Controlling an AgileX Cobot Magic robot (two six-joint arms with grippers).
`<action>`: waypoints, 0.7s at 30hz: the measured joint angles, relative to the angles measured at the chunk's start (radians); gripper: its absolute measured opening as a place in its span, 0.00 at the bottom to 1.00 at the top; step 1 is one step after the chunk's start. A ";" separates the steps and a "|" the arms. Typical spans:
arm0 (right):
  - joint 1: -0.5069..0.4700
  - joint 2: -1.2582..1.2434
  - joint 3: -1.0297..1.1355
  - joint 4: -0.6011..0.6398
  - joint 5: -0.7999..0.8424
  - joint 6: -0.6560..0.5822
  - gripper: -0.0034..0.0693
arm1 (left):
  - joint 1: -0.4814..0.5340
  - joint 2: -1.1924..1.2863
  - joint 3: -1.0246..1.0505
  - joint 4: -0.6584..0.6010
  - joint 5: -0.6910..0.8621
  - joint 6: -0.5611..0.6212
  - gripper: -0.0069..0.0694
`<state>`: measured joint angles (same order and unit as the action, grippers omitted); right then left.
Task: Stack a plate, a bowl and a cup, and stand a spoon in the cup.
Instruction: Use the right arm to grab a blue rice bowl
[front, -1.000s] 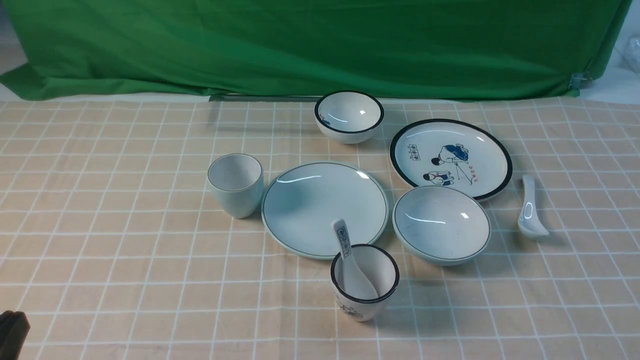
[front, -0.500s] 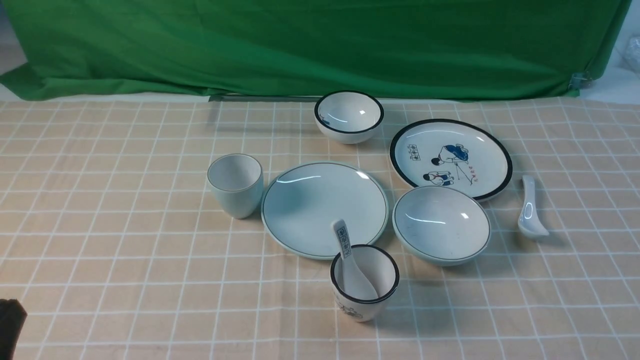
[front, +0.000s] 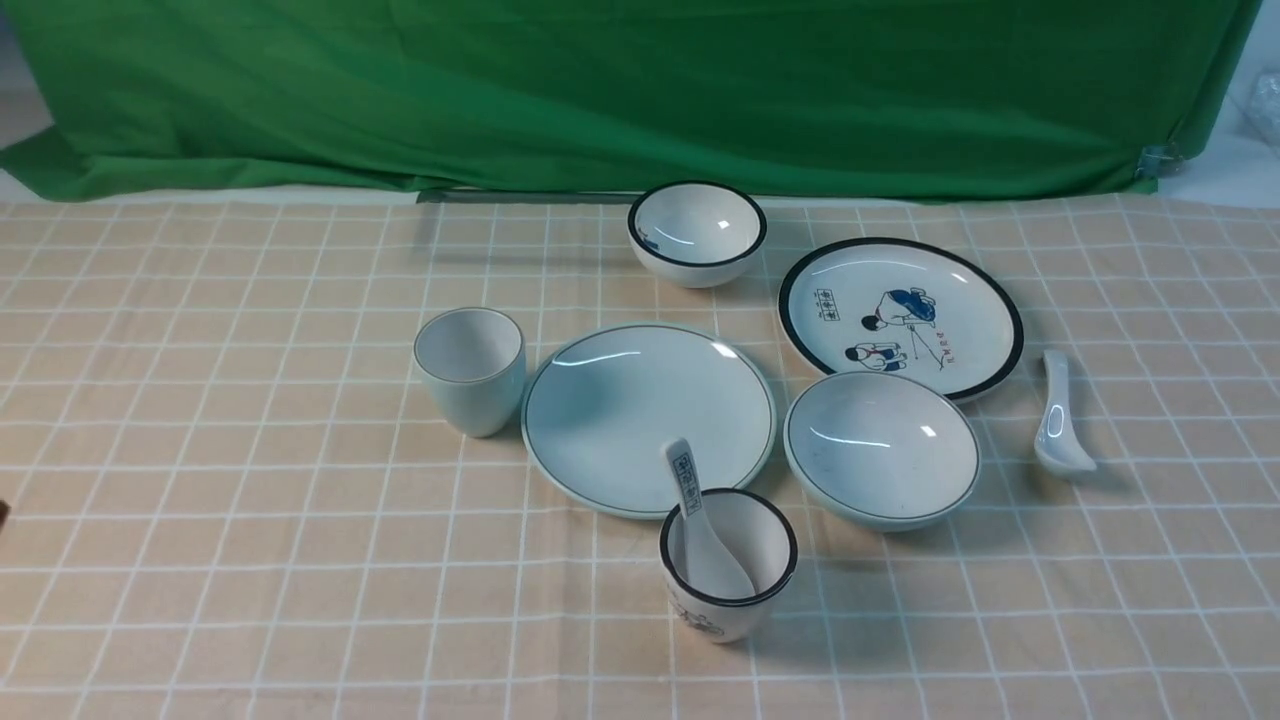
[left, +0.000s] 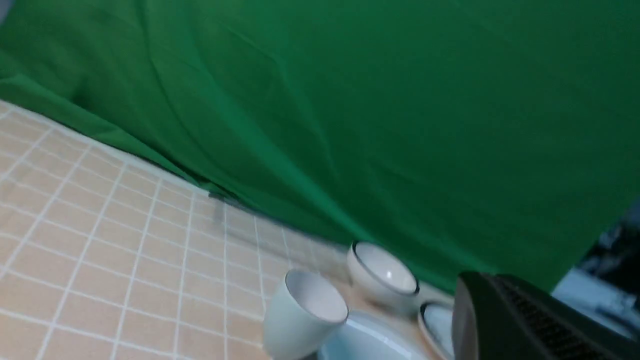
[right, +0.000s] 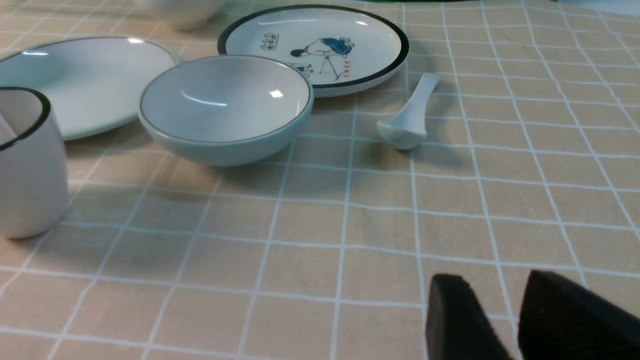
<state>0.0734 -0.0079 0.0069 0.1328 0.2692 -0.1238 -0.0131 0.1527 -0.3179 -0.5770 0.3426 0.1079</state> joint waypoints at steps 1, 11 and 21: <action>0.000 0.000 0.000 0.000 0.000 0.000 0.37 | 0.000 0.061 -0.057 0.026 0.064 0.032 0.10; 0.000 0.000 0.000 0.000 -0.005 0.000 0.37 | -0.206 0.701 -0.409 0.089 0.356 0.284 0.10; 0.000 0.000 0.000 0.120 -0.269 0.475 0.37 | -0.417 0.832 -0.505 0.088 0.290 0.343 0.10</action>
<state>0.0734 -0.0079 0.0069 0.2531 0.0000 0.3513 -0.4298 0.9843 -0.8230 -0.4894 0.6323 0.4513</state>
